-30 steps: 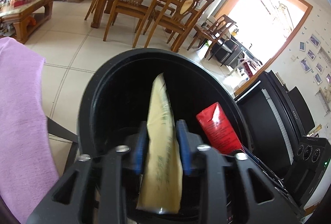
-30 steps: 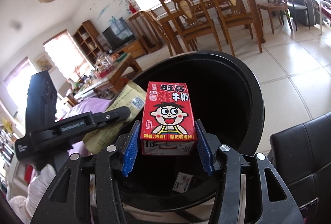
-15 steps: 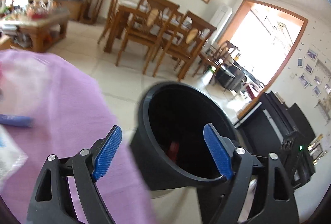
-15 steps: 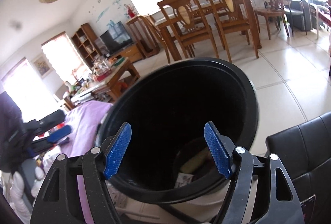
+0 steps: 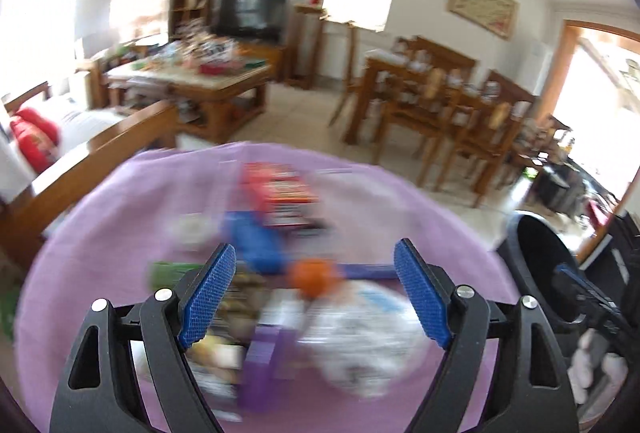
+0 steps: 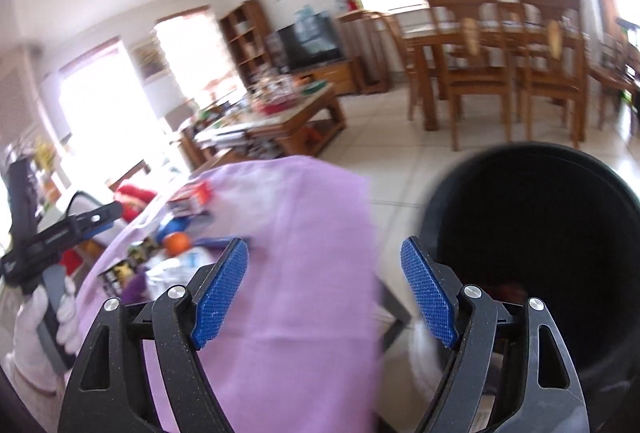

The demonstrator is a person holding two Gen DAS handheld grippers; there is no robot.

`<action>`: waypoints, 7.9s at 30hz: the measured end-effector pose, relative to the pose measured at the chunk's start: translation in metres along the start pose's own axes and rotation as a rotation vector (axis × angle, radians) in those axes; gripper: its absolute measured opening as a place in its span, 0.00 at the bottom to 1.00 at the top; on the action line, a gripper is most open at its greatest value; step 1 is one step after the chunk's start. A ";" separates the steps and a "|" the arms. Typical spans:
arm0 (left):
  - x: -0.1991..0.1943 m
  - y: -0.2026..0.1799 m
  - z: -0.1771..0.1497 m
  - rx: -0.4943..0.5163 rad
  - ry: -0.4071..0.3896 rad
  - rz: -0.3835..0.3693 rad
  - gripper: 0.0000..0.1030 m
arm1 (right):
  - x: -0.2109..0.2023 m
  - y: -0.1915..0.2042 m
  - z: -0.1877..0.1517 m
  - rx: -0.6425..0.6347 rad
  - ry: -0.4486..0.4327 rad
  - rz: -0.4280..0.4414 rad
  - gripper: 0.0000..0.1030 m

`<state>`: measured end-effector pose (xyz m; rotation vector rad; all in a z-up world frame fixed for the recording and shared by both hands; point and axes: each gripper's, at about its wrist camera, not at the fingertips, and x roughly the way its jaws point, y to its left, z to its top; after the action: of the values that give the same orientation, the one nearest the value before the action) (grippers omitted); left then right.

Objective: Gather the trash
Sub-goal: 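Return both tools to the table and grasp the clear plastic tray with the right tool, then pass the clear plastic tray from the right tool into the left tool, then hold the clear tray in the left tool while the right tool grasps another red milk box, then carry the tray and red milk box over the black bin and open both tools, then grasp the white cup lid with the left tool while the right tool grasps the white barcode packet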

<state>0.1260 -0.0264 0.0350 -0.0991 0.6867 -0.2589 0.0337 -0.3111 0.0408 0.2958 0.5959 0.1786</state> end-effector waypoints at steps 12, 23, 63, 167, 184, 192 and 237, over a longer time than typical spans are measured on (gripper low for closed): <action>0.034 0.112 0.012 -0.017 0.155 0.012 0.79 | 0.101 0.131 0.003 -0.135 0.191 0.190 0.76; 0.028 0.143 0.006 -0.166 0.077 0.078 0.79 | 0.214 0.228 0.067 -0.139 0.322 0.292 0.46; -0.032 0.085 0.020 -0.136 0.084 -0.283 0.78 | 0.049 0.221 -0.017 -0.643 -0.281 0.042 0.04; 0.064 -0.301 -0.054 0.261 -0.012 -0.453 0.03 | -0.145 -0.226 -0.074 0.413 -0.148 -0.053 0.49; 0.085 -0.310 -0.068 0.295 0.068 -0.406 0.04 | -0.124 -0.225 -0.069 0.408 -0.125 -0.103 0.49; 0.070 -0.316 -0.069 0.358 0.051 -0.362 0.07 | -0.126 -0.224 -0.068 0.405 -0.122 -0.109 0.59; -0.028 -0.018 -0.119 0.167 0.273 -0.083 0.50 | 0.004 0.101 -0.044 -0.254 0.089 0.077 0.95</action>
<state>0.0261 -0.0373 -0.0361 0.0691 0.9303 -0.4136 0.0035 -0.2049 0.0367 0.0648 0.6426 0.3404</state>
